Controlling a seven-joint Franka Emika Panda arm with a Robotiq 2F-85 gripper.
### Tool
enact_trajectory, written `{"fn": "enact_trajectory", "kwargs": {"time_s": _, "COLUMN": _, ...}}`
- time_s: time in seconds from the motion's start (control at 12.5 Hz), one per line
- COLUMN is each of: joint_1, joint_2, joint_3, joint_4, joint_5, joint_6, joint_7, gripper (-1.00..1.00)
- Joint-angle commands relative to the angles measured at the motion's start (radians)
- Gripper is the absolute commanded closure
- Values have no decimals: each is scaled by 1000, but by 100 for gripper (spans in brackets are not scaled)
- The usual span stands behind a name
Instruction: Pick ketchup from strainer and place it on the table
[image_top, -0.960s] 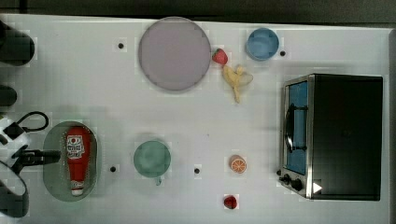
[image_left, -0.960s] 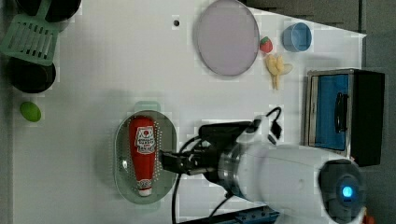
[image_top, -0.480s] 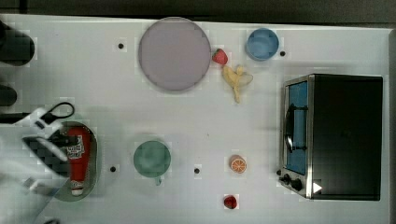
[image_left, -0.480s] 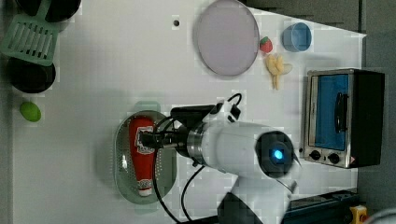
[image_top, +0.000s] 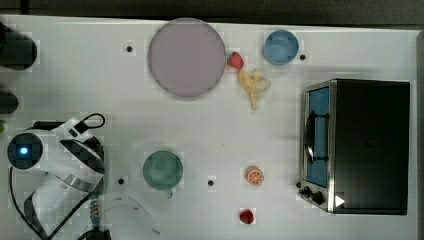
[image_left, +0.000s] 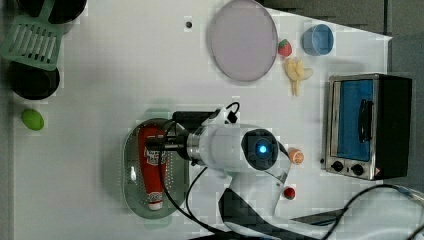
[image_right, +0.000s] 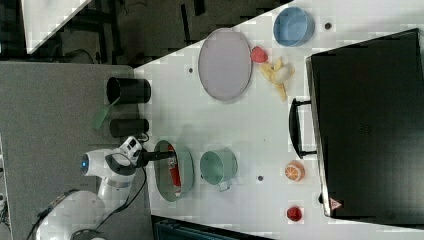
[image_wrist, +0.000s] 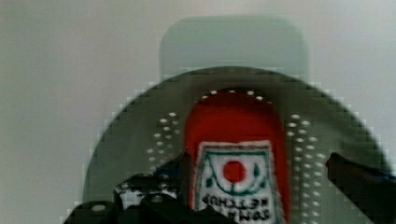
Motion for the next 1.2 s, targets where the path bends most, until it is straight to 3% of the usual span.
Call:
{"fn": "enact_trajectory", "kwargs": {"time_s": 0.08, "joint_1": 37, "joint_2": 41, "joint_3": -21, "joint_4": 14, "joint_5": -29, "joint_6": 54, "joint_7": 135, "gripper": -100}}
{"fn": "enact_trajectory", "kwargs": {"time_s": 0.24, "joint_1": 58, "joint_2": 70, "joint_3": -44, "joint_4": 30, "joint_5": -43, "joint_6": 63, "joint_7": 137, "gripper": -91}}
{"fn": "enact_trajectory", "kwargs": {"time_s": 0.48, "joint_1": 66, "joint_2": 72, "joint_3": -54, "joint_4": 37, "joint_5": -42, "joint_6": 76, "joint_7": 136, "gripper": -20}}
{"fn": "enact_trajectory", "kwargs": {"time_s": 0.72, "joint_1": 43, "joint_2": -2, "joint_3": -10, "joint_4": 1, "joint_5": -25, "joint_6": 41, "joint_7": 137, "gripper": -18}}
{"fn": "enact_trajectory", "kwargs": {"time_s": 1.2, "joint_1": -99, "joint_2": -295, "joint_3": 142, "joint_4": -19, "joint_5": 256, "joint_6": -129, "joint_7": 100, "gripper": -18}}
